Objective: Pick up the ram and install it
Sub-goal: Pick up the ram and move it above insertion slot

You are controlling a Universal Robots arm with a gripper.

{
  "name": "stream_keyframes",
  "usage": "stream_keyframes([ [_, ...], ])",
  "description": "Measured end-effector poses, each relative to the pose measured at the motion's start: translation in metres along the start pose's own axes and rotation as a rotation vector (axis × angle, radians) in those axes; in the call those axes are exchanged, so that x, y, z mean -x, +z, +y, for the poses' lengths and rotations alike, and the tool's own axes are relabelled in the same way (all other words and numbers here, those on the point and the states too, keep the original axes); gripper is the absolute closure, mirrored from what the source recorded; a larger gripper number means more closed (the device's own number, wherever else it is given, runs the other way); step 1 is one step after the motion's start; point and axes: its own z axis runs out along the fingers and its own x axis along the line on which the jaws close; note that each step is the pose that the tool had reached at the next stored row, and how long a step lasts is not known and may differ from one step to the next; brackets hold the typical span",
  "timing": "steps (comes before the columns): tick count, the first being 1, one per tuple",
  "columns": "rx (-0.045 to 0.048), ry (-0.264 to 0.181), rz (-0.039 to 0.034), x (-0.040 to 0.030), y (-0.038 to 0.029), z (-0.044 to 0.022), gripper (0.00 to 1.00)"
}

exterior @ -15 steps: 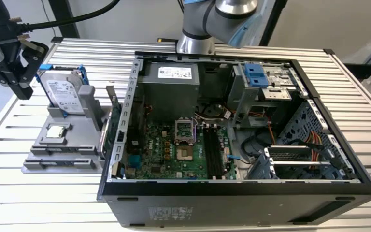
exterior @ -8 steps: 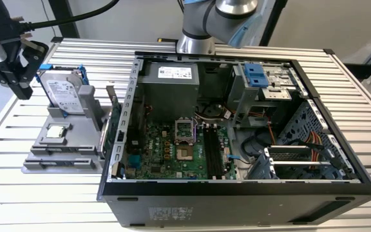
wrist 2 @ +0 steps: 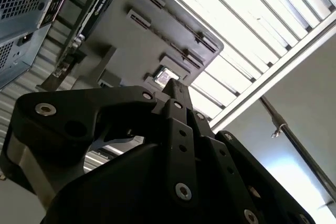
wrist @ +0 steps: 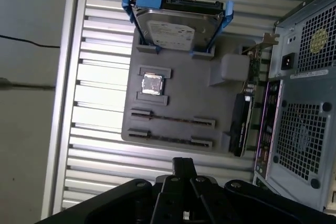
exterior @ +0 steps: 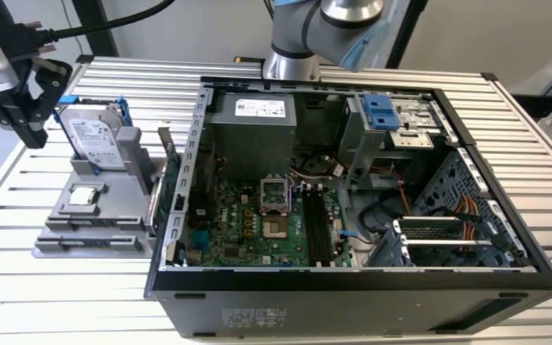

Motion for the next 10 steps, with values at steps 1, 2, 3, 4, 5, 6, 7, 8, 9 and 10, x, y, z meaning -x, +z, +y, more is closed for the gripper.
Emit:
stream_keyframes([
  [1,-0.0003,-0.009,0.0004,0.0000,0.0000,0.0000,1.00],
  [2,-0.0004,-0.019,0.0008,0.0000,0.0000,0.0000,1.00],
  [3,-0.0006,-0.029,0.0013,0.0000,0.0000,0.0000,1.00],
  [4,-0.0008,-0.038,0.0017,0.0000,0.0000,0.0000,1.00],
  [5,-0.0010,-0.047,0.0021,0.0000,0.0000,0.0000,1.00],
  [6,-0.0012,-0.057,0.0026,0.0000,0.0000,0.0000,1.00],
  [7,-0.0013,-0.065,0.0029,0.0000,0.0000,0.0000,1.00],
  [8,-0.0014,-0.074,0.0033,0.0000,0.0000,0.0000,1.00],
  [9,-0.0016,-0.082,0.0037,0.0000,0.0000,0.0000,1.00],
  [10,-0.0017,-0.091,0.0041,0.0000,0.0000,0.0000,1.00],
])
